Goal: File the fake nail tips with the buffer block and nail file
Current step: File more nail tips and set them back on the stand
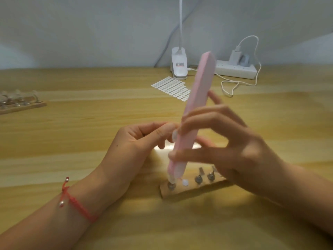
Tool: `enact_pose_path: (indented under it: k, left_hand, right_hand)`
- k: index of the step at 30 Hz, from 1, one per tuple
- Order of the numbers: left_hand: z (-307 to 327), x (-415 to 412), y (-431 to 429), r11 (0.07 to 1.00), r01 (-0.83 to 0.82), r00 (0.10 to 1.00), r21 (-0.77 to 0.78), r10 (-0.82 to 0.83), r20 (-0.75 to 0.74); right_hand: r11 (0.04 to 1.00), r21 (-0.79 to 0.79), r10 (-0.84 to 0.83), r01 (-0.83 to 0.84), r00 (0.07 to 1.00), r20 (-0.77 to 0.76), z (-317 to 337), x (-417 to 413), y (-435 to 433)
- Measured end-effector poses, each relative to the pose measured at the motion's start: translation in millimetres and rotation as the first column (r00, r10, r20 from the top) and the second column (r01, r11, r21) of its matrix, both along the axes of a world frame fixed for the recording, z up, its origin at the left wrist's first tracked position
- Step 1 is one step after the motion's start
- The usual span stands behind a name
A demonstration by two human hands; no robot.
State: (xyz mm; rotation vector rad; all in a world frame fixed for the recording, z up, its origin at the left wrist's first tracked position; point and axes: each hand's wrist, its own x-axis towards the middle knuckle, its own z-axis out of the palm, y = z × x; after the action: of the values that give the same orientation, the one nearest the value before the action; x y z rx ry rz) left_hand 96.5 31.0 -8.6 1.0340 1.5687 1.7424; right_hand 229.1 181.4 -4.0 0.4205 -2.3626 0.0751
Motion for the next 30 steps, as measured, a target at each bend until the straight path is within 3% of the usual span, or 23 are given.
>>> enact_pose_path:
  k: [2, 4, 7, 10, 17, 26, 30]
  left_hand:
    - [-1.0, 0.9, 0.1, 1.0, -0.004, 1.0, -0.012, 0.004, 0.012]
    - [-0.3, 2.9, 1.6, 0.999, -0.05, 0.999, 0.003, 0.05, 0.004]
    - [-1.5, 2.0, 3.5, 0.991, -0.133, 0.991, 0.035, 0.132, 0.025]
    - [-2.7, -0.7, 3.6, 0.986, -0.148, 0.985, 0.07, 0.141, 0.097]
    - [-1.1, -1.9, 3.3, 0.99, -0.131, 0.982, 0.052, 0.122, 0.142]
    - [-2.7, 0.2, 4.1, 0.995, -0.03, 0.984, 0.091, 0.013, 0.179]
    - [-6.2, -1.4, 5.2, 0.991, -0.058, 0.977, 0.119, 0.032, 0.212]
  right_hand:
    - [0.999, 0.021, 0.034, -0.034, 0.999, 0.006, -1.0, -2.6, -1.4]
    - [0.999, -0.025, -0.041, 0.04, 0.998, -0.044, 0.8, -2.4, 12.4]
    - [0.968, -0.193, -0.178, 0.161, 0.981, -0.074, 2.5, 1.4, 31.4]
    - [0.928, -0.326, -0.203, 0.179, 0.978, -0.04, -0.3, 0.0, 29.8]
    - [0.987, -0.162, -0.02, 0.014, 0.999, -0.038, -10.0, -3.2, 0.5]
    - [0.971, -0.206, -0.14, 0.124, 0.988, -0.063, -5.7, -6.1, 14.3]
    - [0.969, -0.206, -0.149, 0.134, 0.987, -0.057, -6.0, -5.2, 18.7]
